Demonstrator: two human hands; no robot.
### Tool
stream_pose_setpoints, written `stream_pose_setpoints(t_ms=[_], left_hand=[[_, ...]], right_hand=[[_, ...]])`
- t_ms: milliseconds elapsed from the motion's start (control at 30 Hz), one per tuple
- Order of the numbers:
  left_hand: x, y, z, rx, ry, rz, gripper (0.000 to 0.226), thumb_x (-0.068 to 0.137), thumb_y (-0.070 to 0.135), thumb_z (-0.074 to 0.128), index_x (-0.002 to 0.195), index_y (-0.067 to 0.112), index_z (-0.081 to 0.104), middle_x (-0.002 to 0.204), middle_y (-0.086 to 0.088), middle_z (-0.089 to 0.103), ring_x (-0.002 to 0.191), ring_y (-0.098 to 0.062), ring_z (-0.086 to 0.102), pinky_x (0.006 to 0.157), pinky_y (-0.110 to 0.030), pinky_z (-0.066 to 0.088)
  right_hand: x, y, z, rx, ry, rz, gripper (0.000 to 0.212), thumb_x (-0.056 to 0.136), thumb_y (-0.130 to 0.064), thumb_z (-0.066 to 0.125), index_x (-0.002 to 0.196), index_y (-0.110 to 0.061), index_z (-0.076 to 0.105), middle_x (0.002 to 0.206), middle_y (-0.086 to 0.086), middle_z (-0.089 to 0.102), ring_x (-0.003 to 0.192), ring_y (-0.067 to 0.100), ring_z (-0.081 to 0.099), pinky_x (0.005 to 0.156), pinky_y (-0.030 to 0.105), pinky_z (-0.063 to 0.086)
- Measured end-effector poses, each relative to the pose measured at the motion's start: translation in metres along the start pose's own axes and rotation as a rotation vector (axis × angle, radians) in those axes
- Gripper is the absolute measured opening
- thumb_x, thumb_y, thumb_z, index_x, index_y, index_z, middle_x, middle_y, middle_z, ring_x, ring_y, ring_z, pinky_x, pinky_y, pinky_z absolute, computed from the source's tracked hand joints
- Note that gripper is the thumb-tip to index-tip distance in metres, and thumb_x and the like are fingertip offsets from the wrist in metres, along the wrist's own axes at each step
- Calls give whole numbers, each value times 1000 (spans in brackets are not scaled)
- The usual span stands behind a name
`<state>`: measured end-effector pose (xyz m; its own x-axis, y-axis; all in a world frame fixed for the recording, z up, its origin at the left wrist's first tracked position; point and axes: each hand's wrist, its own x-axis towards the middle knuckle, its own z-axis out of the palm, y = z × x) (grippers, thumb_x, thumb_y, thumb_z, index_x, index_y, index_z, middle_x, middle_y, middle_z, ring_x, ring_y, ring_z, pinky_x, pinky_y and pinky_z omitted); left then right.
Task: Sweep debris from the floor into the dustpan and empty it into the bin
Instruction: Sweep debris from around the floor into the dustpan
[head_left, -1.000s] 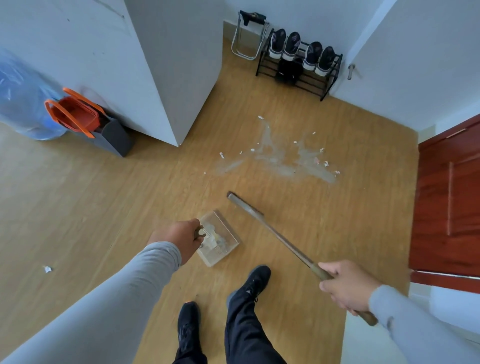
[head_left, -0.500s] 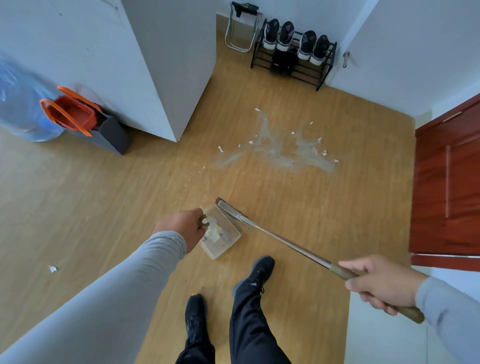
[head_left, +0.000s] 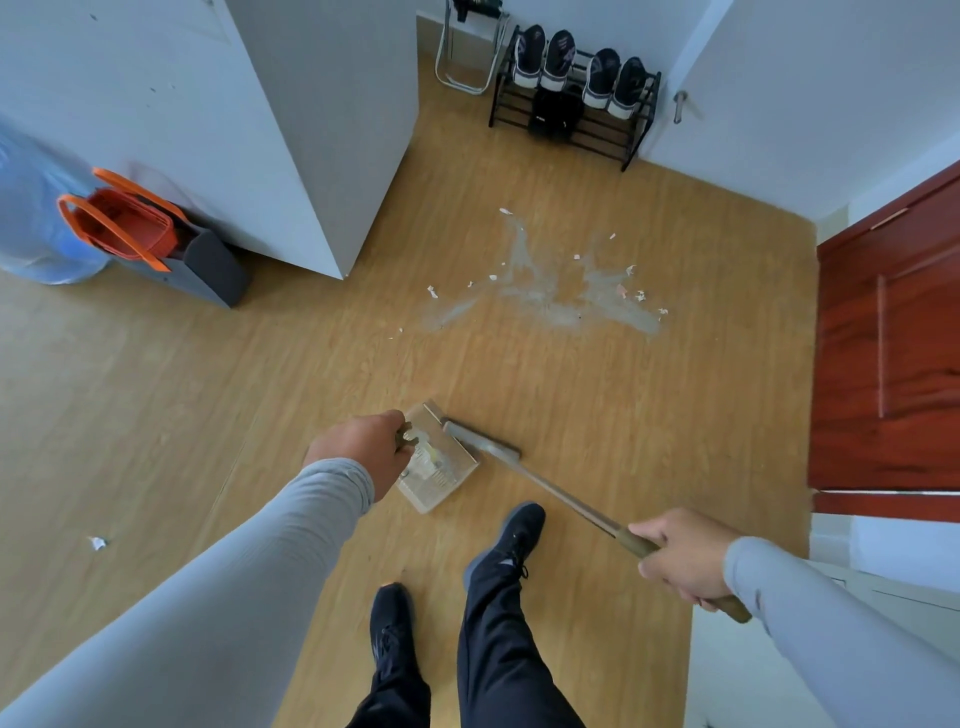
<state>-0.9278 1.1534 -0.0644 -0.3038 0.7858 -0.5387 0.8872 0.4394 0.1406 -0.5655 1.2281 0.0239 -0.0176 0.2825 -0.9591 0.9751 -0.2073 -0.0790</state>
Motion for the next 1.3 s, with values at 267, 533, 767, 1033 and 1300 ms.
stream_pose_setpoints(t_ms=[267,533,767,1033,1300], left_hand=[[-2,1,-1,6,4,6,14,97,50,44,92,37,45,72,13,57,57,-10,55,43,-23,36],[-2,4,-1,4,-9,7,15,98,50,43,92,36,46,72,13,58,58,-9,56,44,-23,38],[-3,-2,3,-14,-7,-14,19,94,54,45,96,37,52,74,14,61,61,-11,59,45,-23,41],[-16,37,-27,-17,-34,25,16,94,53,46,97,38,52,75,15,61,61,-10,61,48,-23,45],[4,117,-100,-86,19,109,14,93,48,55,93,35,57,77,12,64,65,-10,62,59,-29,56]], right_hand=[[-43,47,-42,166,6,40,64,92,-15,64,151,-29,43,61,6,57,47,17,43,42,23,34],[10,-23,3,2,166,14,57,88,-14,51,143,-30,53,61,6,62,49,22,54,43,22,43],[-2,-25,-16,154,-47,6,65,89,-13,61,149,-28,45,59,2,61,43,10,48,43,21,42],[-48,47,-45,386,49,-55,53,92,-16,62,142,-29,52,68,4,62,47,10,48,44,25,41],[-56,110,-81,743,192,-26,21,95,-12,55,108,-25,64,60,7,56,43,13,45,43,22,37]])
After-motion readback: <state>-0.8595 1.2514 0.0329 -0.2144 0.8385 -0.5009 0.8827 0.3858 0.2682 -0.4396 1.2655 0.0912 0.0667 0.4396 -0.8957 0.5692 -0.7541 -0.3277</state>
